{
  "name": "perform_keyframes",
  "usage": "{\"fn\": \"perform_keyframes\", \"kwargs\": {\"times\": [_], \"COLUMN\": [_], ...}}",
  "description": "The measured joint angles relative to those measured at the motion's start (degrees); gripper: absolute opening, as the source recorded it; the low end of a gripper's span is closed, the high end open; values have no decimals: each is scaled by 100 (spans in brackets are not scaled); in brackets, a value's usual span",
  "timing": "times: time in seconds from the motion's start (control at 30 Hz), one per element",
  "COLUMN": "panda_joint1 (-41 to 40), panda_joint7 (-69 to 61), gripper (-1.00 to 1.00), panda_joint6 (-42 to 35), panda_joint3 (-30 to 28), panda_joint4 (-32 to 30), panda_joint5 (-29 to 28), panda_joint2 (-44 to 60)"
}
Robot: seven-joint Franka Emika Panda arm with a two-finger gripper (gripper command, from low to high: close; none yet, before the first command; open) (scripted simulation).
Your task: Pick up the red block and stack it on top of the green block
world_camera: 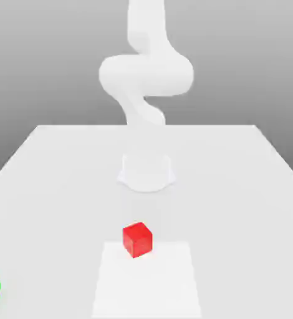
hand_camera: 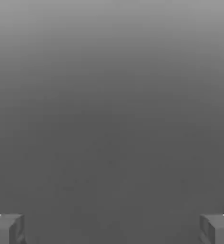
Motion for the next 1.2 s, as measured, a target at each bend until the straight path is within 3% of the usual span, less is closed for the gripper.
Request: {"fn": "perform_keyframes", "kwargs": {"times": [0.53,0.63,0.77,0.8,1.03,1.2], "panda_joint1": [441,552,150,21,-30,-7], "panda_joint7": [-2483,-3118,-3629,-3681,-3679,-3278], "gripper": [0,0,0,-100,-100,-100], "panda_joint6": [2352,3250,4036,4196,4219,3458], "panda_joint3": [-882,-911,-351,-206,-154,-339], "panda_joint4": [-3083,-3304,-3232,-3207,-3203,-3334], "panda_joint5": [-401,6,644,709,709,146], "panda_joint2": [2850,4004,4949,5136,5172,4278]}}
